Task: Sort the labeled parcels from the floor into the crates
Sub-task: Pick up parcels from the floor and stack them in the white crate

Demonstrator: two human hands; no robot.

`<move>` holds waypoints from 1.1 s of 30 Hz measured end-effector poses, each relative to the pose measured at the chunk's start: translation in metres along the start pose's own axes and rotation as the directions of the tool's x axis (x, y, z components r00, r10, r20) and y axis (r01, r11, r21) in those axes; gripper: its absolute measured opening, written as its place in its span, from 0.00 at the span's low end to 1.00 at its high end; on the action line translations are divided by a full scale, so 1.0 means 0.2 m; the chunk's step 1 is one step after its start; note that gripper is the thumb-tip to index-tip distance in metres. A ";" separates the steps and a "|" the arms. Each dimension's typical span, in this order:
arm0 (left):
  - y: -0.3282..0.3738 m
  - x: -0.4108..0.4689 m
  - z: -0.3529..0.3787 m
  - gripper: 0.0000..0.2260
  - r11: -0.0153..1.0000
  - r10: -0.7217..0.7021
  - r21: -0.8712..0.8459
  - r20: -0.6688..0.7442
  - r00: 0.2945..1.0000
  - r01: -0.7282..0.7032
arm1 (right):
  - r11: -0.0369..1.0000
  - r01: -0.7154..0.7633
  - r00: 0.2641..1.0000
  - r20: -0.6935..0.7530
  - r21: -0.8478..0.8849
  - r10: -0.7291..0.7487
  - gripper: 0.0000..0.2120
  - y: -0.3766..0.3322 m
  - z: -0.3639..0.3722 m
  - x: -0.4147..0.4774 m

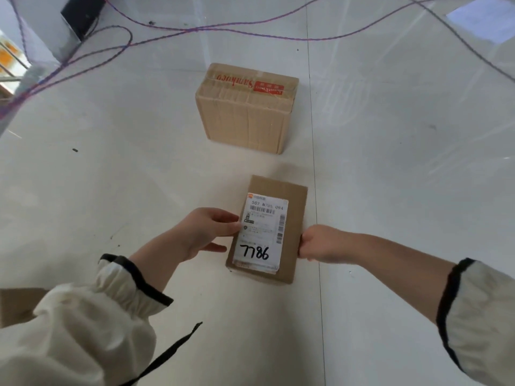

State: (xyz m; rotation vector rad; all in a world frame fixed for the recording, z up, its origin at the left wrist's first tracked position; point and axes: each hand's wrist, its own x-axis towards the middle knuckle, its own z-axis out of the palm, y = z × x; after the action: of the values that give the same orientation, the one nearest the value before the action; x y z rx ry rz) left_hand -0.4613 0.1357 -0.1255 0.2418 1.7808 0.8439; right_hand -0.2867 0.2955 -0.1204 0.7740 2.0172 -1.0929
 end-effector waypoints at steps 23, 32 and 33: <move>-0.16 0.05 0.12 0.09 0.952 0.074 -0.294 -0.030 0.997 -0.080 | 0.485 0.146 0.983 -0.073 0.863 -0.166 0.35 0.15 0.07 0.08; 0.24 -0.31 0.19 0.10 0.921 0.055 -0.380 -0.083 0.995 -0.083 | 0.400 0.237 0.958 -0.282 0.886 0.057 0.19 -0.02 -0.04 -0.32; 0.33 -0.39 0.18 0.10 0.918 0.074 -0.383 -0.097 0.993 -0.105 | 0.408 0.268 0.946 -0.318 0.873 0.060 0.19 -0.08 -0.09 -0.42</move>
State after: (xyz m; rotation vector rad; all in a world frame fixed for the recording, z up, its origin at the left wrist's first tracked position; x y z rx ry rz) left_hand -0.4144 0.1563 -0.0294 0.0285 1.6431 1.2672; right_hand -0.2557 0.2892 -0.0382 1.4347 1.5473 -2.3693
